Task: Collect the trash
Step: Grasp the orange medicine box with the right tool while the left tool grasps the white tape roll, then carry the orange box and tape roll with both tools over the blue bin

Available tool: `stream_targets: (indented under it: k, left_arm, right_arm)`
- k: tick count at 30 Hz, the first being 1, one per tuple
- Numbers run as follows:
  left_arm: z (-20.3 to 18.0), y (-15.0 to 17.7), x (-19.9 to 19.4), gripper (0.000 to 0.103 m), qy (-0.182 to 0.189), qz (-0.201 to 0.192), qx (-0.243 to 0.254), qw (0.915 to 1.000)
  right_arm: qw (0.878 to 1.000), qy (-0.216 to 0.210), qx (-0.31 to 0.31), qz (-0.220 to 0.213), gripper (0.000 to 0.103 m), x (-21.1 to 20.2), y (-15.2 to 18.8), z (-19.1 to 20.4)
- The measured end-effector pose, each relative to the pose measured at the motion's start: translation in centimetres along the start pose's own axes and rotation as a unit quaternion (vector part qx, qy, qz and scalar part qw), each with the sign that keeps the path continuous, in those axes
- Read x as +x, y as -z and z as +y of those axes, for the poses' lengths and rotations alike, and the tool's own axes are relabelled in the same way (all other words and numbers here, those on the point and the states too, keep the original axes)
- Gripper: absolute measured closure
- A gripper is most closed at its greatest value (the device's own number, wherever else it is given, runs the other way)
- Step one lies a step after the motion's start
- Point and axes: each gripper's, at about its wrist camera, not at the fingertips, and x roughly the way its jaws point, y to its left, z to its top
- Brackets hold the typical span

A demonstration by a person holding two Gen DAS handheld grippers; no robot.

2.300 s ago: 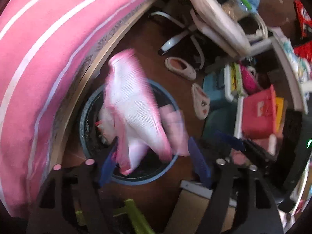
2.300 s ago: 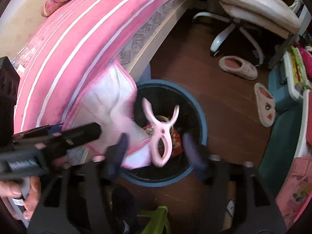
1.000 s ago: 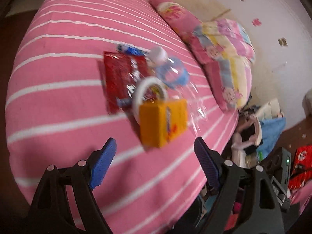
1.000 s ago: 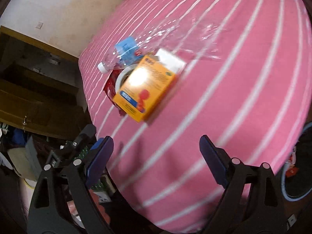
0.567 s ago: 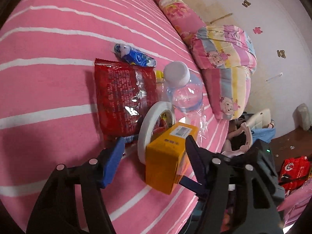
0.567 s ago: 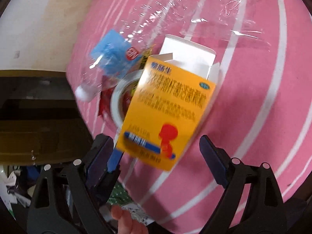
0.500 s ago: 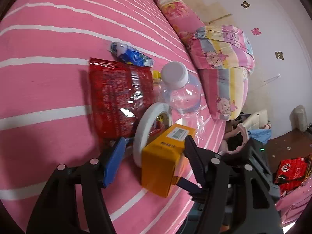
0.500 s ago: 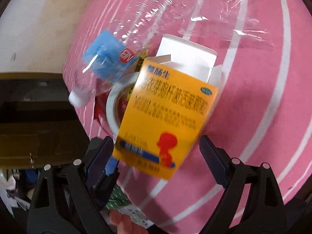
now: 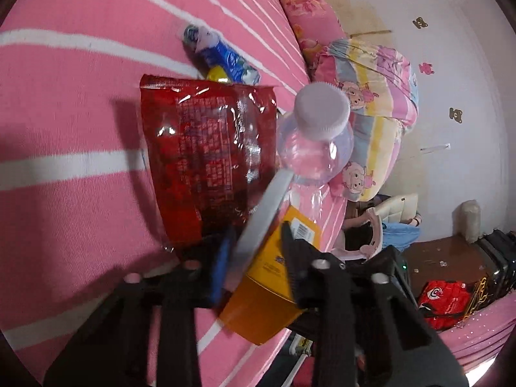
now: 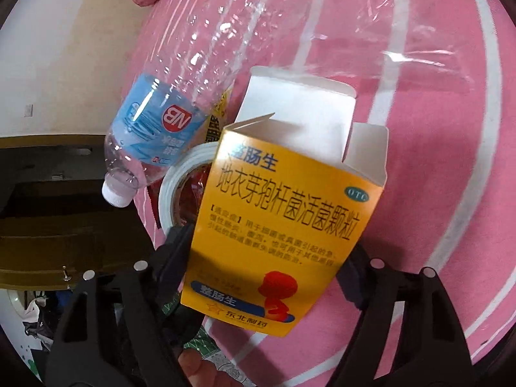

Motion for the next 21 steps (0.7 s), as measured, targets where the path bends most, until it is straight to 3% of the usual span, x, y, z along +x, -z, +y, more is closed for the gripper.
stream_targets:
  k: [6,21]
  left_arm:
    - [-1.3,1.8,-1.0,0.093,0.001,-0.005,0.027,0.9996]
    - [-3.3,8.2,-7.6,0.094,0.011,-0.039,0.032,0.9987]
  right_arm:
    - [1.0,-0.019,0.001,-0.004,0.028,-2.6,0.9,-1.5]
    - [0.997,-0.079,0.011,0.006,0.029,-8.7,4.3,-4.6]
